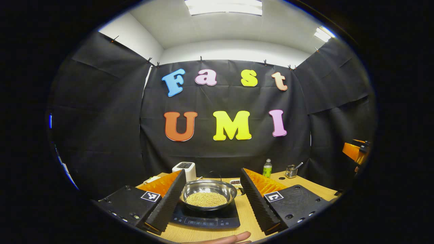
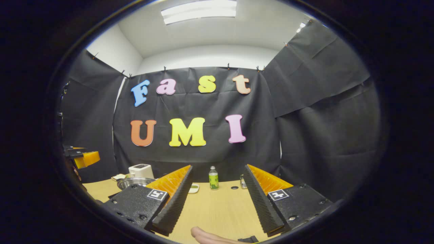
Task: First push the handle of the pot to place it horizontally, then grasp the pot with both hands and set it on the induction cooktop.
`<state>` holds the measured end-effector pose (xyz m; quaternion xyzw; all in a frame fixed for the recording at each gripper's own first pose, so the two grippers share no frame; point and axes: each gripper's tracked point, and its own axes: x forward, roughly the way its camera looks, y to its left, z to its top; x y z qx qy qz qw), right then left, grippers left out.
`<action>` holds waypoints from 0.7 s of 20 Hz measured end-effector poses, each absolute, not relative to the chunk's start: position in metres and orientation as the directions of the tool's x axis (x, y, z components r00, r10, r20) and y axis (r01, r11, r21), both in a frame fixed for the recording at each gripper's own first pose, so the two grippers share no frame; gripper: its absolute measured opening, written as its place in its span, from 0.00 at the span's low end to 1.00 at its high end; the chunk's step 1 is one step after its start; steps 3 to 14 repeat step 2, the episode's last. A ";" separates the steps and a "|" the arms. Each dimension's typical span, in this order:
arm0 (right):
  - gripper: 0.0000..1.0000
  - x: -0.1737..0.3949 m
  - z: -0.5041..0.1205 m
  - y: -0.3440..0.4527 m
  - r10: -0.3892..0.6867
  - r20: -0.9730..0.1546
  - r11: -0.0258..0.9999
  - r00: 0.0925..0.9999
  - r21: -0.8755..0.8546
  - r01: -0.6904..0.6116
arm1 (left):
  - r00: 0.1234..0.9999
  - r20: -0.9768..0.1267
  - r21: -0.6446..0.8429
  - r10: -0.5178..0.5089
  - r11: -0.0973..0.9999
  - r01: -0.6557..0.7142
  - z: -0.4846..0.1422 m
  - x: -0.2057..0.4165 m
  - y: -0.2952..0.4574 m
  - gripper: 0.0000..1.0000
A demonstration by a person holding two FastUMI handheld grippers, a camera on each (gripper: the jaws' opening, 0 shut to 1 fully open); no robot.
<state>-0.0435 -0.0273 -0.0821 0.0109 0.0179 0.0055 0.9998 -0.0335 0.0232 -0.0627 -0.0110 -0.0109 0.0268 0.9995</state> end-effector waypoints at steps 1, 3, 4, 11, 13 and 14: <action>0.92 -0.043 -0.083 -0.030 0.007 -0.036 1.000 0.999 0.027 -0.006 | 0.999 0.020 -0.027 0.050 0.998 -0.049 -0.064 -0.034 0.022 0.95; 0.92 -0.042 -0.084 -0.034 -0.001 -0.039 1.000 0.999 0.027 0.002 | 0.999 0.018 -0.032 0.047 0.998 -0.046 -0.065 -0.032 0.022 0.84; 0.92 -0.042 -0.084 -0.034 -0.001 -0.039 1.000 0.999 0.027 0.002 | 0.999 0.018 -0.032 0.047 0.998 -0.046 -0.065 -0.032 0.022 0.84; 0.92 -0.042 -0.084 -0.034 -0.001 -0.039 1.000 0.999 0.027 0.002 | 0.999 0.018 -0.032 0.047 0.998 -0.046 -0.065 -0.032 0.022 0.84; 0.92 -0.042 -0.084 -0.034 -0.001 -0.039 1.000 0.999 0.027 0.002 | 0.999 0.018 -0.032 0.047 0.998 -0.046 -0.065 -0.032 0.022 0.84; 0.92 -0.042 -0.084 -0.034 -0.001 -0.039 1.000 0.999 0.027 0.002 | 0.999 0.018 -0.032 0.047 0.998 -0.046 -0.065 -0.032 0.022 0.84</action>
